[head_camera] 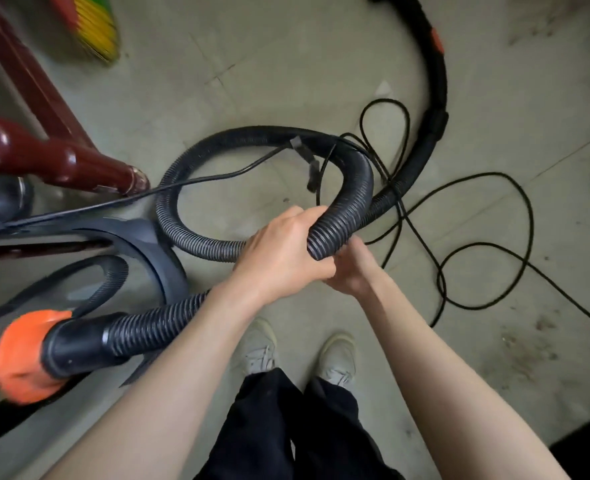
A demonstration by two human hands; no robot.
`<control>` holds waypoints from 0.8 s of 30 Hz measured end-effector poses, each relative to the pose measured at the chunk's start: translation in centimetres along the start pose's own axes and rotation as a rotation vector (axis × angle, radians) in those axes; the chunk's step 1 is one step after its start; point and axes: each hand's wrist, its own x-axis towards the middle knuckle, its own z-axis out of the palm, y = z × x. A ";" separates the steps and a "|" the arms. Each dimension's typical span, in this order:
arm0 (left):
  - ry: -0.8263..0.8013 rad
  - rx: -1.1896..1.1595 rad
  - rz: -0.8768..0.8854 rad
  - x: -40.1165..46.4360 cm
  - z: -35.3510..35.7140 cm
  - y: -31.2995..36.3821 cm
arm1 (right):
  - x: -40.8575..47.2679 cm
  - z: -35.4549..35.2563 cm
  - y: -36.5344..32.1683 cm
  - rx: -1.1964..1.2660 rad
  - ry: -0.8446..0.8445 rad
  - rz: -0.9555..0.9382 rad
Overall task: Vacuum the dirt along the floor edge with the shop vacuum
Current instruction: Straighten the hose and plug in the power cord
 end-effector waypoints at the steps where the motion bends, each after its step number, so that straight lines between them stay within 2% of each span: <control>1: -0.015 -0.037 0.019 -0.9 -0.3 0.6 | -2.2 0.3 -1.8 0.103 -0.023 -0.028; 3: -0.043 -0.114 0.045 -2.8 -0.8 1.7 | -6.2 1.1 -5.3 0.330 -0.009 -0.130; 6: -0.105 -0.217 0.037 -5.5 -1.8 2.9 | -11.3 2.4 -8.8 0.525 0.024 -0.240; 11: -0.421 -0.340 -0.064 -8.4 -5.0 5.2 | -20.0 1.3 -10.0 0.279 0.050 -0.250; 13: -0.482 -0.390 -0.121 -9.4 -6.4 6.4 | -23.7 0.8 -9.8 0.195 0.020 -0.278; 15: -0.440 -0.396 -0.155 -10.2 -7.6 8.3 | -27.3 0.8 -9.6 0.124 -0.025 -0.307; 19: -0.240 -0.456 -0.156 -10.7 -9.4 14.8 | -33.3 2.1 -9.1 -0.073 -0.119 -0.365; 24: -0.191 -0.818 -0.191 -9.4 -12.2 23.3 | -39.0 2.8 -6.7 -0.377 -0.179 -0.461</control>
